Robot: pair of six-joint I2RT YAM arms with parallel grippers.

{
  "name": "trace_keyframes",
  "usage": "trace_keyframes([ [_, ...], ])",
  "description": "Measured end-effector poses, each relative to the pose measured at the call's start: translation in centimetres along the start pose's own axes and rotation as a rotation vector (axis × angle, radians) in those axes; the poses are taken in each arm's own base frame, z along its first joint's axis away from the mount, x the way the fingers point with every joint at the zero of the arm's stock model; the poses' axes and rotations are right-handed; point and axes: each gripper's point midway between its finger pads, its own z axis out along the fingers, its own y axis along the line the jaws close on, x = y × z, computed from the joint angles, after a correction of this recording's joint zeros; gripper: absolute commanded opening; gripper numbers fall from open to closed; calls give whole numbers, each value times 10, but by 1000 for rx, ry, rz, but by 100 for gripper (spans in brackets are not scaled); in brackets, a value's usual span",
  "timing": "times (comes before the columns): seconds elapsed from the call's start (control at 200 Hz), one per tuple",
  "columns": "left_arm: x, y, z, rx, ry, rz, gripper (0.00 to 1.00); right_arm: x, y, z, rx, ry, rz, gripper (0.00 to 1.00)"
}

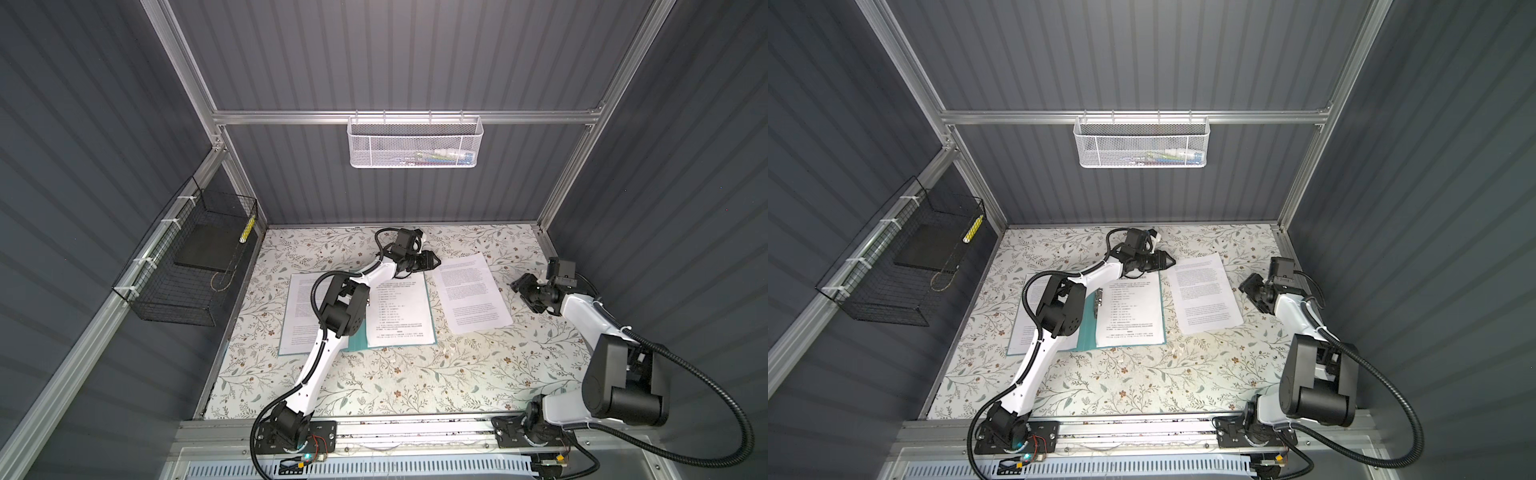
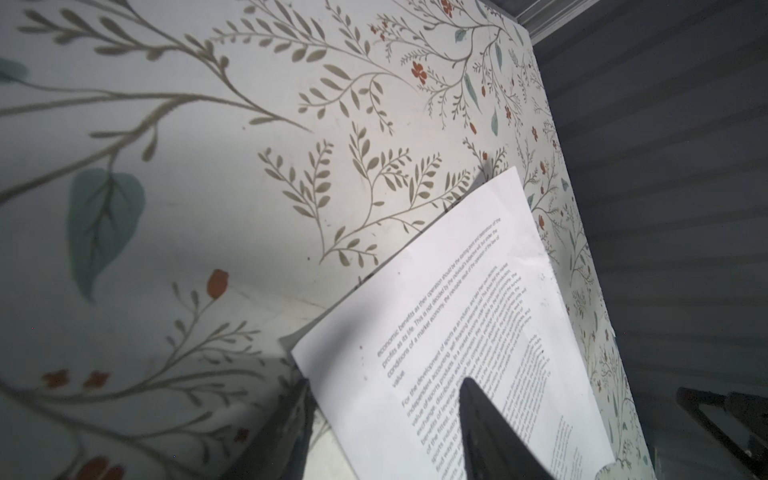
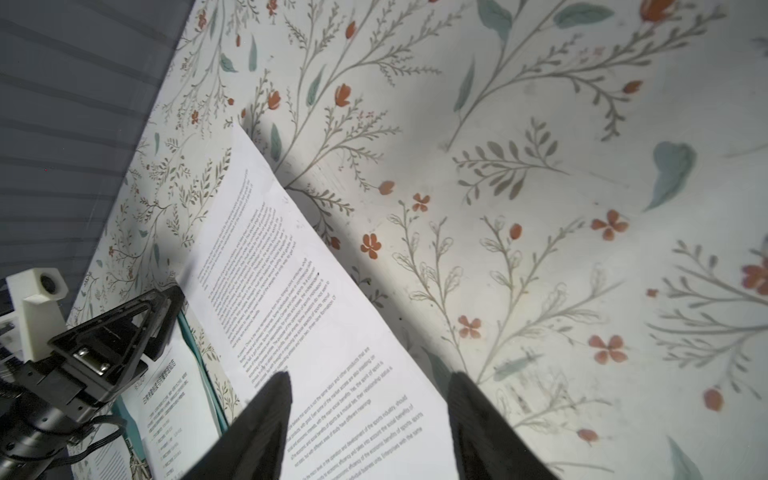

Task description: Put the files into the folder

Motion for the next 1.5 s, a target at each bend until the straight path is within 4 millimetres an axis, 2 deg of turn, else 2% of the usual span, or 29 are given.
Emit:
trace_keyframes([
  [0.1,3,-2,0,14,11,8,55,2,-3,5,1,15,9,63],
  [0.295,6,-4,0,33,28,9,54,16,-11,27,3,95,28,63],
  [0.716,4,2,-3,61,24,6,55,40,-13,55,-43,238,16,63],
  [1.081,3,4,-5,70,27,1,55,44,8,68,-182,299,0,55],
  [1.246,3,5,-6,76,30,-3,55,47,10,71,-204,317,-3,44],
  [1.351,3,6,-7,80,33,-5,55,49,12,72,-215,327,-5,30],
  [1.416,3,6,-7,82,34,-5,55,49,12,72,-219,330,-8,17],
  [1.501,3,6,-7,83,34,-5,55,51,11,74,-216,337,5,5],
])
